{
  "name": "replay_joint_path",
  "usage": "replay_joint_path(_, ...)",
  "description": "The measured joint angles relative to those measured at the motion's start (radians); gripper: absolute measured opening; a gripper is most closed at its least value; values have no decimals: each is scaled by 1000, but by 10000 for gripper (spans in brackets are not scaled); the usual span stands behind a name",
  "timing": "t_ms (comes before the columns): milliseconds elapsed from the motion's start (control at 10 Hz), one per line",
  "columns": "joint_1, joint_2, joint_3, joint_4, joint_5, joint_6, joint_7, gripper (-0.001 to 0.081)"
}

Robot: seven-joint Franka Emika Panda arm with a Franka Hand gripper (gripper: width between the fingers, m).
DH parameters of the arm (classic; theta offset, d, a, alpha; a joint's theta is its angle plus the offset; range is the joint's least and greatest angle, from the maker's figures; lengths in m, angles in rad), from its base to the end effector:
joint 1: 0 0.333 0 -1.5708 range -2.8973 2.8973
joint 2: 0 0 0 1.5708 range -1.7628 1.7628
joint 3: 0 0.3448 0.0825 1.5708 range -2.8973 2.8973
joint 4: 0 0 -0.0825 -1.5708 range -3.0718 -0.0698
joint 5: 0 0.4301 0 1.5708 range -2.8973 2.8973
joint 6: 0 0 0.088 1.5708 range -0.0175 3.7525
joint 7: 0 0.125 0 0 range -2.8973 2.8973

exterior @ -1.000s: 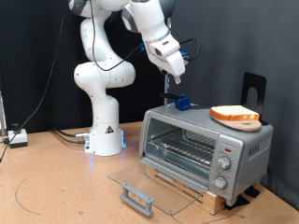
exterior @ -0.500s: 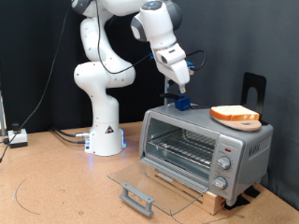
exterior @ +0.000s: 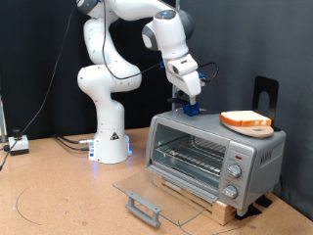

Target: Make a piece of toast with the oven

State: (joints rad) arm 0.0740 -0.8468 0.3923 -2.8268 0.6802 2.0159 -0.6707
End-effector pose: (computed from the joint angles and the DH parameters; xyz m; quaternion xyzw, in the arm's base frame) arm 0.2848 0.1721 0.3919 -0.9232 -0.3483 -0.0454 0.1559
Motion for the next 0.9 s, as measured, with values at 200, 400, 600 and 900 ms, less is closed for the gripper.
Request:
replay_joint_path(200,0,4,33,-12,0,26,-5,809)
replay_joint_path(400,0,15,61,-18,0,58,-14,809)
replay_joint_path(600,1,34,85,-19,3,98,-24,809)
replay_joint_path(900,1,69,97,-19,20,113,-45,809)
